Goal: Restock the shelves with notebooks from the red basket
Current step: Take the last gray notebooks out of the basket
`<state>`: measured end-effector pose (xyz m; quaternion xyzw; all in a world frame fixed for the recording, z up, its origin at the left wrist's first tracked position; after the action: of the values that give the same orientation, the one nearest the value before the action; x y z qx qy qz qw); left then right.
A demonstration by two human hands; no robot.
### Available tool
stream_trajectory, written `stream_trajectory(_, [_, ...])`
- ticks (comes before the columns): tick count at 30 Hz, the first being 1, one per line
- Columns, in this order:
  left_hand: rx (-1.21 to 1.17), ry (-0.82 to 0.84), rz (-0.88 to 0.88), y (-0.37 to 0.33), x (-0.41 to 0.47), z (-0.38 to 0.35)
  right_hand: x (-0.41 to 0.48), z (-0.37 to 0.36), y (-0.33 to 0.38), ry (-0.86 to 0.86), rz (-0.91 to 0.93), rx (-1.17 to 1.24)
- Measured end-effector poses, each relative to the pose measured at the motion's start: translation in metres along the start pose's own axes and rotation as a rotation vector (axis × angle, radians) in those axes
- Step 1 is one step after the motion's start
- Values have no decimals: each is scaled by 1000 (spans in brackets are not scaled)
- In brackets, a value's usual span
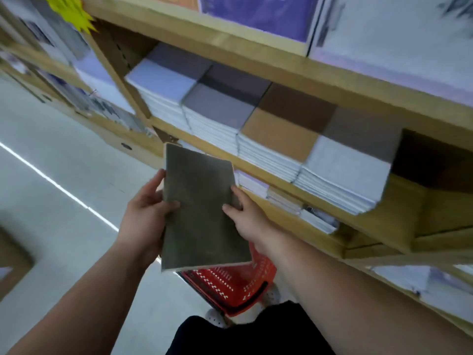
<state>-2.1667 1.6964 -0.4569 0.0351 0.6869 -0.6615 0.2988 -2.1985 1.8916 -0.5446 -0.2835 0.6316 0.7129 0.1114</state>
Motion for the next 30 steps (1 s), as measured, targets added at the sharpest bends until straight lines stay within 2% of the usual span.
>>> stream_trajectory(3, [-51,-2,-51,-29,-9,-17,-19,34,27,-108,137,17])
stream_trajectory(6, [-83,74,-67,-47,-8,-45,-35,72,48,-236,218,183])
stream_trajectory(12, [34,360,-137,-67,15,-145,-70,162,65,-554,309,326])
stream_trajectory(15, [251,573,-267,-64,19,-204,-81,204,52,-740,306,331])
stream_trajectory(19, [520,710,-378,-45,23,-258,-90,248,36,-969,255,326])
stream_trajectory(21, [693,764,-510,-37,24,-281,-90,266,28,-1061,190,313])
stream_trajectory(23, [909,824,-726,-31,20,-303,-83,286,21,-1116,124,283])
stream_trajectory(25, [1172,795,-973,-27,22,-316,-73,306,16,-1142,40,146])
stream_trajectory(27, [1352,718,-1134,-21,32,-322,-61,320,15,-1138,-22,0])
stream_trajectory(30, [1417,698,-1189,-14,47,-324,-41,332,14,-1093,-91,-192])
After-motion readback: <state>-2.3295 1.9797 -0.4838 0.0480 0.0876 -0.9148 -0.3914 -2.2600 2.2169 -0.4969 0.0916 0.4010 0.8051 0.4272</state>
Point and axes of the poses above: each hand's wrist, its own x-axis towards the middle knuckle, its own z-axis out of the back of the hand, y = z × x, the point moved 8 cm from there along x, towards the middle knuckle, and after that the axes turned 3 degrees about -y, right-handed, at the moved point
